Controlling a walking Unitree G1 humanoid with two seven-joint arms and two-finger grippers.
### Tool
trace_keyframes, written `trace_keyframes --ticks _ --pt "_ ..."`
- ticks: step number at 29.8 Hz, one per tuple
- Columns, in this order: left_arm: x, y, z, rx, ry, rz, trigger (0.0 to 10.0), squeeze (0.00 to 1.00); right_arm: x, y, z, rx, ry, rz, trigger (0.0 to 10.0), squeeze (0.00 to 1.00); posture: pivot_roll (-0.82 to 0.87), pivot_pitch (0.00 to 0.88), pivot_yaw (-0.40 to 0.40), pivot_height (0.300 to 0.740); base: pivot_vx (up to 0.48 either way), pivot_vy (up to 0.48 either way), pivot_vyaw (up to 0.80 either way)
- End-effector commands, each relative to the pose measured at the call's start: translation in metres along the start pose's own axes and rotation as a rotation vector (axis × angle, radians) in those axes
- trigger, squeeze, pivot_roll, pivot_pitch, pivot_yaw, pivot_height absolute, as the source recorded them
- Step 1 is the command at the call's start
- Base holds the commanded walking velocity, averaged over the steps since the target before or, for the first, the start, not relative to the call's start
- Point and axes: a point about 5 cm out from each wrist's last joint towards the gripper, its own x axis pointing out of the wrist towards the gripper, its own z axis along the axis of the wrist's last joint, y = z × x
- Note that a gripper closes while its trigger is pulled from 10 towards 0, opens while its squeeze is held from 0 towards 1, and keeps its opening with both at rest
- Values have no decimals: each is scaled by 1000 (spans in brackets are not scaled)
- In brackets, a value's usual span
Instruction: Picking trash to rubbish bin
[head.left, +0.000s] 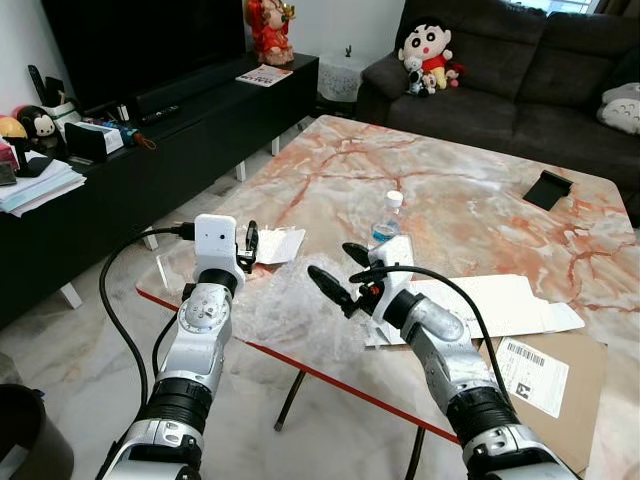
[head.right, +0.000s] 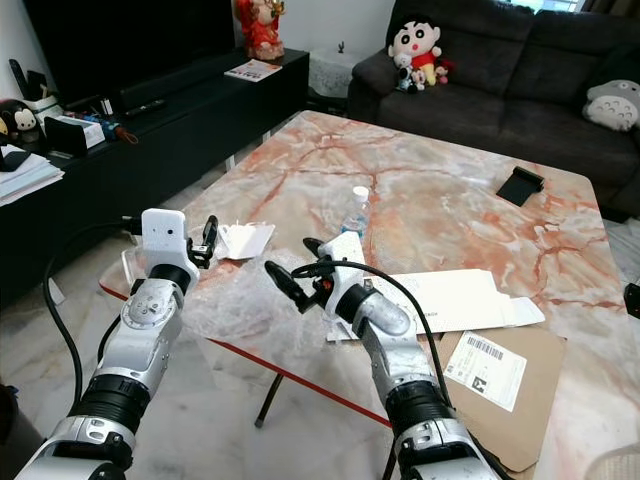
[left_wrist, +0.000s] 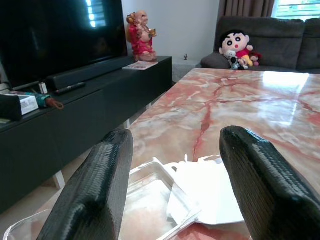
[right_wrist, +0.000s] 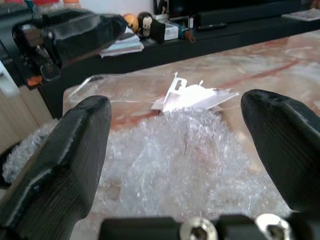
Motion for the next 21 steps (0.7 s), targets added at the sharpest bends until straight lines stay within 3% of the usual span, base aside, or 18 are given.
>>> trace_keyframes --ticks 1,6,14,21 --pt "-2 -2 0 -5 7 -12 10000 0 -2 2 -5 -12 43 5 10000 0 -1 0 -79 740 0 0 0" --pt "-4 -2 -3 -6 21 -22 10000 0 -4 16 -14 2 82 82 10000 0 -5 0 -78 740 0 0 0" --pt "-2 -4 -1 -12 15 -28 10000 0 11 29 -8 -17 69 69 10000 0 -2 0 -77 740 0 0 0" --pt "-2 -2 -1 -11 14 -24 10000 0 13 35 -8 -29 71 82 10000 0 -2 0 -79 740 0 0 0"
